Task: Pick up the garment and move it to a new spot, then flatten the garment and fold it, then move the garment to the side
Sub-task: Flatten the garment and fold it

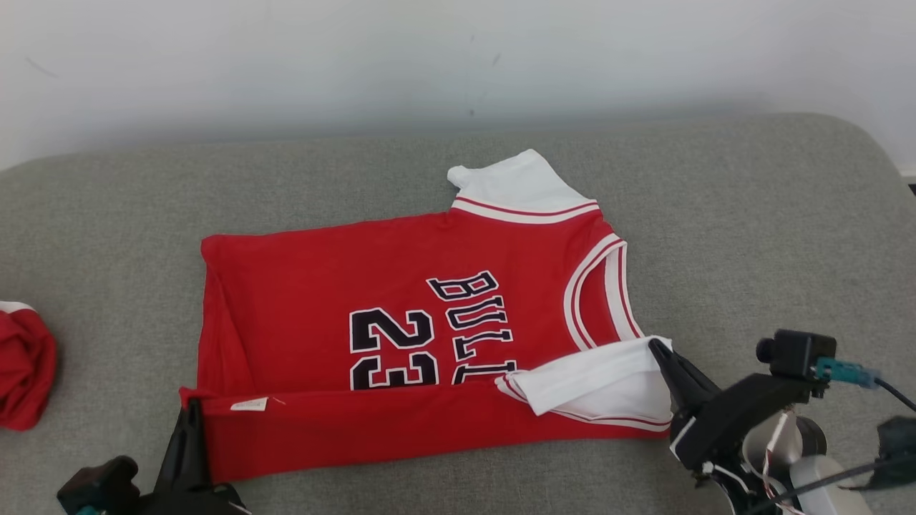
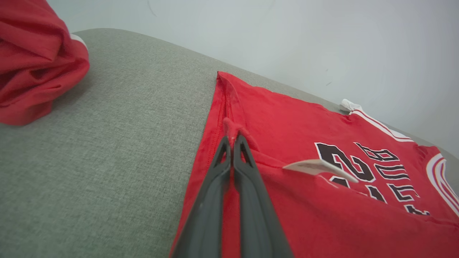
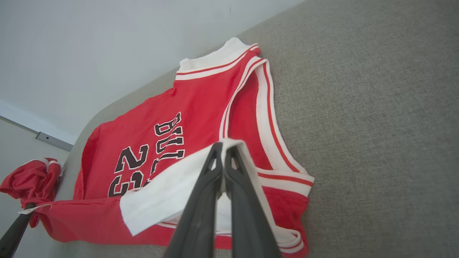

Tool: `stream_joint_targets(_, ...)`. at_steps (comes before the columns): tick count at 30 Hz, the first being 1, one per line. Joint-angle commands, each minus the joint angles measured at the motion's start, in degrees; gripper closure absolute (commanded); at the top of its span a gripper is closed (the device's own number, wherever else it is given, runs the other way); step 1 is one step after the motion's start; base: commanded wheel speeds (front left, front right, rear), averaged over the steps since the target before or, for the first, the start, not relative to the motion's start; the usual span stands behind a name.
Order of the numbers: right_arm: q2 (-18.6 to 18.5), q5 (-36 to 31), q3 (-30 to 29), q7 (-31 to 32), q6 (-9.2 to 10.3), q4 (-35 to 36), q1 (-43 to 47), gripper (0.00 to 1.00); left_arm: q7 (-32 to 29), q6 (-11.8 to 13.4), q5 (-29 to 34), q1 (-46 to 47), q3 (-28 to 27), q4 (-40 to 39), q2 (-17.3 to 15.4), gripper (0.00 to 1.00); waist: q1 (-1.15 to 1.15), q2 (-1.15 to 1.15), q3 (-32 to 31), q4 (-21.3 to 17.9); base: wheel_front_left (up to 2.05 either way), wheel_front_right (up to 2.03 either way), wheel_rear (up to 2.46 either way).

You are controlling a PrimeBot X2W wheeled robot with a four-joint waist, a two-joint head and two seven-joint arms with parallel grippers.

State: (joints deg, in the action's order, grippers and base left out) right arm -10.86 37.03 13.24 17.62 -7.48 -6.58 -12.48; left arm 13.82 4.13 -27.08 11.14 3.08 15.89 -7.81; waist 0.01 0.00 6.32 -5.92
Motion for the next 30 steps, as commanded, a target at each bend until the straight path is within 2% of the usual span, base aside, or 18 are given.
stream_joint_targets(1, 0.0, -1.02, 0.54, -0.74, -0.02, -2.06, -2.18, 1.0, 0.4, -0.12, 0.35, 1.37, 0.09, 1.3, -0.41, 1.0, -0.01, 0.0, 0.64, -0.29, 0.0, 0.0, 0.0)
stream_joint_targets(2, 0.0, -1.02, 0.54, -0.74, -0.02, -2.06, -2.18, 1.0, 0.4, -0.12, 0.35, 1.37, 0.09, 1.3, -0.41, 1.0, -0.01, 0.0, 0.64, -0.29, 0.0, 0.0, 0.0)
stream_joint_targets(15, 1.54, -0.77, 4.48, -8.34, -0.02, -21.94, -15.13, 1.0, 1.14, -2.14, 1.6, 7.65, 1.02, 9.98, -0.58, 1.0, -0.01, 0.0, 2.76, 0.6, 0.0, 0.0, 0.0)
stream_joint_targets(16, 1.59, -0.35, 4.6, -9.18, -0.02, -22.88, -15.47, 0.55, 1.21, -2.15, 1.94, 8.05, 1.15, 10.43, -0.64, 0.22, -0.01, 0.0, 2.7, 0.74, 0.0, 0.0, 0.0)
stream_joint_targets(17, 1.87, 0.27, 4.66, -9.96, -0.02, -23.79, -15.82, 0.04, 1.28, -2.13, 2.07, 8.23, 1.0, 10.7, -0.63, 0.0, -0.01, 0.0, 2.61, 0.83, 0.0, 0.0, 0.0)
stream_joint_targets(18, 1.89, 0.5, 4.75, -10.83, -0.02, -24.5, -16.15, 0.0, 1.32, -2.13, 2.15, 8.24, 0.74, 10.98, -0.49, 0.0, -0.01, 0.0, 2.48, 0.91, 0.0, 0.0, 0.0)
stream_joint_targets(22, 1.21, 1.46, 5.7, -15.06, -0.02, -25.64, -15.81, 0.0, 1.43, -2.51, 2.91, 6.95, -0.79, 9.06, -0.05, 0.0, -0.01, 0.0, 1.4, 1.24, 0.0, 0.0, 0.0)
stream_joint_targets(30, -3.18, 1.05, 7.26, -22.59, -0.02, -20.82, -10.65, 0.0, 1.39, -3.08, 4.75, 0.06, -4.18, 0.98, 2.25, 0.0, -0.01, 0.0, -0.62, 2.32, 0.0, 0.0, 0.0)
